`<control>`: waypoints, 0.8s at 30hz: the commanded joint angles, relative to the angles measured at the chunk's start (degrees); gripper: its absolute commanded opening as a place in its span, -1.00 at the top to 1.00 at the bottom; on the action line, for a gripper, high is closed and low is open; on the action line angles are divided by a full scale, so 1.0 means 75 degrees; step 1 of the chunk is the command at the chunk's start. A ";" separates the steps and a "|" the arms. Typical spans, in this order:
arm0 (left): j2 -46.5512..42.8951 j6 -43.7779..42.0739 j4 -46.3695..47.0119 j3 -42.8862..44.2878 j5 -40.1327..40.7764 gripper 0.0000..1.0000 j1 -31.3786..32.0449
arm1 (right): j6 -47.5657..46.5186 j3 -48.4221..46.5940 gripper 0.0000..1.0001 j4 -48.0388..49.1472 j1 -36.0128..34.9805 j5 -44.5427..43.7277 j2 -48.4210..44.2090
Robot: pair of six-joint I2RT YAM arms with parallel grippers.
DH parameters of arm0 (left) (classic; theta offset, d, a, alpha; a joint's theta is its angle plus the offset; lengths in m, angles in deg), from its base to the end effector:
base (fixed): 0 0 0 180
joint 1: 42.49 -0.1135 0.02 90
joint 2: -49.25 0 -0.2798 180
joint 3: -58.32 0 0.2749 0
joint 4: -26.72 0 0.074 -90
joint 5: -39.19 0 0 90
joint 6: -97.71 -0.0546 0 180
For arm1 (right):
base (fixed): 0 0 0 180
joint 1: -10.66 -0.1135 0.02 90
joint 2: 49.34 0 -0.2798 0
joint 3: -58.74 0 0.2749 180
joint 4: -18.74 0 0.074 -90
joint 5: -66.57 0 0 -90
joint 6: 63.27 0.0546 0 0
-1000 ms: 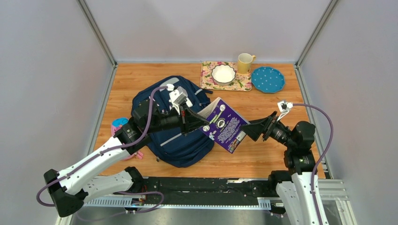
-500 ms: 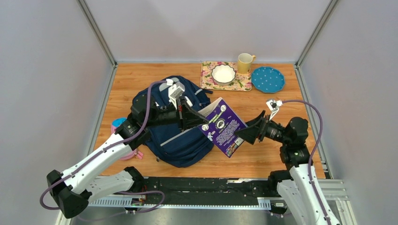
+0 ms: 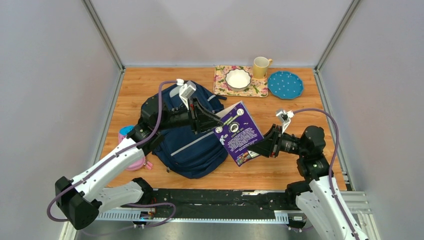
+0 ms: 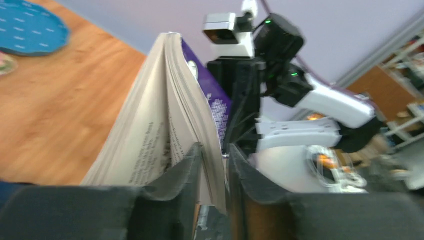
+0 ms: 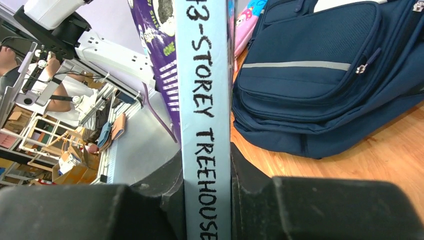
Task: Pack the student bag
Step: Pick up the book from the center of the board.
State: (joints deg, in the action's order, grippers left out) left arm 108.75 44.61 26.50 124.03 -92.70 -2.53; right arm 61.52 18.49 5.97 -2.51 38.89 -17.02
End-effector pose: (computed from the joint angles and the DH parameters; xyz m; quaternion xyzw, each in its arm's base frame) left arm 0.1799 -0.1983 0.3963 0.2822 0.6177 -0.6187 0.3950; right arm 0.1397 0.0824 0.2926 -0.2257 0.6846 0.5834 0.3742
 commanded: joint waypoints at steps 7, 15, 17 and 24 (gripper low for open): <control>-0.0971 -0.1826 -0.3173 0.0151 0.4082 -0.43 0.0109 | 0.0107 -0.0511 1.00 -0.0740 0.0033 -0.1243 -0.0312; -0.0927 -0.1804 -0.2099 0.0010 0.3621 -0.46 0.0109 | 0.0928 -0.0650 1.00 0.0186 0.0021 0.0220 -0.0406; -0.0611 -0.1699 -0.1316 0.0045 0.3197 -0.47 0.0109 | 0.0847 -0.0802 1.00 0.0081 0.0010 0.0500 -0.0407; 0.0467 -0.1851 -0.0703 0.0958 0.1395 -0.48 0.0086 | 0.0063 -0.1494 1.00 -0.0867 -0.0177 0.1229 -0.0383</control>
State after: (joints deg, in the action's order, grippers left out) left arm 109.80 32.00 14.52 126.57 -72.86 -1.96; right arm 66.39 12.99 -0.37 -2.40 41.76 -19.12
